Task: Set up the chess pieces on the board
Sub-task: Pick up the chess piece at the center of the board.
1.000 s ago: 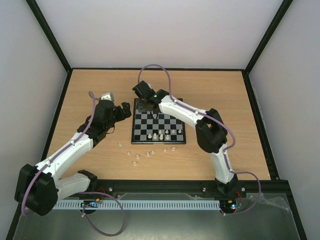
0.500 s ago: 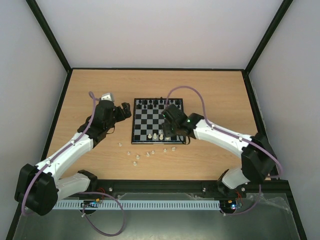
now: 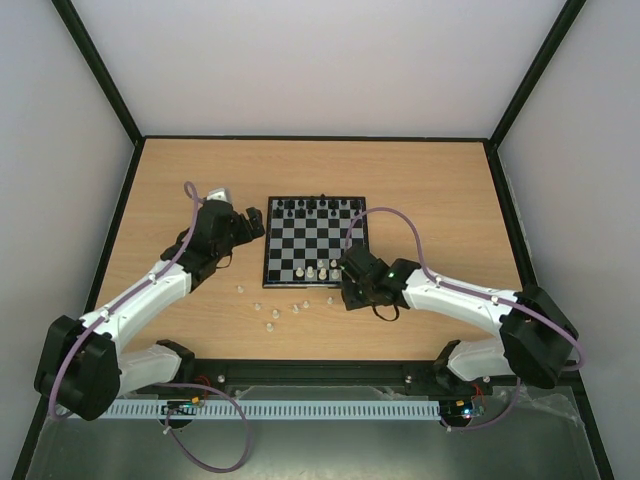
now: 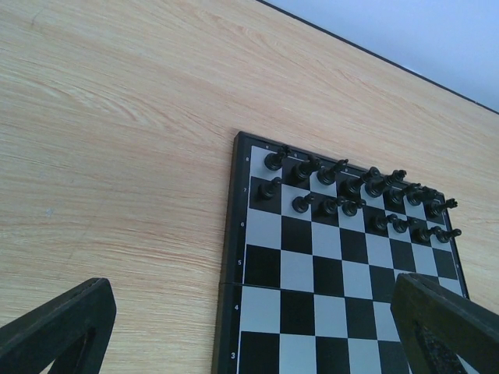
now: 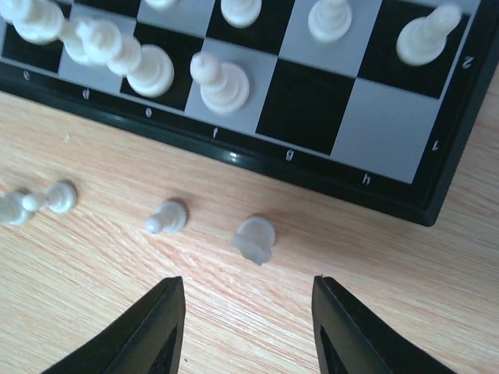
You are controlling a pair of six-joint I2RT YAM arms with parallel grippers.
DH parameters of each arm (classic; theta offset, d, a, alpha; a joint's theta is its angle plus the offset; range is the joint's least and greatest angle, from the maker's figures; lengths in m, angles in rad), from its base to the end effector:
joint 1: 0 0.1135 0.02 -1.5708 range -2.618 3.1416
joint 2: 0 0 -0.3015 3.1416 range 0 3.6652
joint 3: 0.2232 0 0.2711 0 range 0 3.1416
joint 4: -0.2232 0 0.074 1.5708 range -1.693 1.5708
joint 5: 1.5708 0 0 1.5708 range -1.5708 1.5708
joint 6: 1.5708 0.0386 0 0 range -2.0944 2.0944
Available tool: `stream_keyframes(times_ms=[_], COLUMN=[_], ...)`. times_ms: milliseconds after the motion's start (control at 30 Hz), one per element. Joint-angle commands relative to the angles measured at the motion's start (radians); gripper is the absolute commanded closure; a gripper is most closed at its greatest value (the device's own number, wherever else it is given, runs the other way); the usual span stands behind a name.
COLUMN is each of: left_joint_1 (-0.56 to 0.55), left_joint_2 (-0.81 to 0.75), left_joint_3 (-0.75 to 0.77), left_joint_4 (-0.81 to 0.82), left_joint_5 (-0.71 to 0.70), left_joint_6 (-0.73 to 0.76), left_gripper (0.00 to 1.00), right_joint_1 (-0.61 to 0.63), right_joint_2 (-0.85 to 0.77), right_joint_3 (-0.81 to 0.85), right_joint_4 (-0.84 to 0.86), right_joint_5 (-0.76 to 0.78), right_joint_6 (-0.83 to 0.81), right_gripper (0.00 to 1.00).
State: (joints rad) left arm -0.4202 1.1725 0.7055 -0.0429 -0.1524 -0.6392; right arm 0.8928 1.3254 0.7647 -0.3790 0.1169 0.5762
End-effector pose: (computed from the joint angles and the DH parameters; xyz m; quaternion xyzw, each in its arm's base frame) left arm 0.2435 -0.1024 0.2712 -0.1323 0.8507 -0.1982 0.4685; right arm 0.1721 0.2066 0.2255 -0.1317 0.9400 0.1664 0.2672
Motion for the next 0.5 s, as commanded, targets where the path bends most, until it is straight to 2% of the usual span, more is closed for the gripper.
stream_keyframes(times_ms=[0, 300, 467], left_joint_1=[0.006, 0.006, 0.006], left_joint_2=[0.006, 0.012, 0.004], left_joint_3=[-0.003, -0.004, -0.003], left_joint_4=[0.014, 0.016, 0.014], left_joint_5=[-0.002, -0.001, -0.002], left_joint_6=[-0.002, -0.002, 0.000], left_gripper=[0.01, 0.01, 0.00], right_joint_1=[0.013, 0.017, 0.018], right_joint_2=[-0.008, 0.029, 0.077], right_joint_3=[-0.041, -0.048, -0.034], right_joint_4=[0.013, 0.056, 0.072], right_joint_5=[-0.007, -0.011, 0.002], right_joint_6=[0.029, 0.030, 0.026], right_gripper=[0.58, 0.66, 0.66])
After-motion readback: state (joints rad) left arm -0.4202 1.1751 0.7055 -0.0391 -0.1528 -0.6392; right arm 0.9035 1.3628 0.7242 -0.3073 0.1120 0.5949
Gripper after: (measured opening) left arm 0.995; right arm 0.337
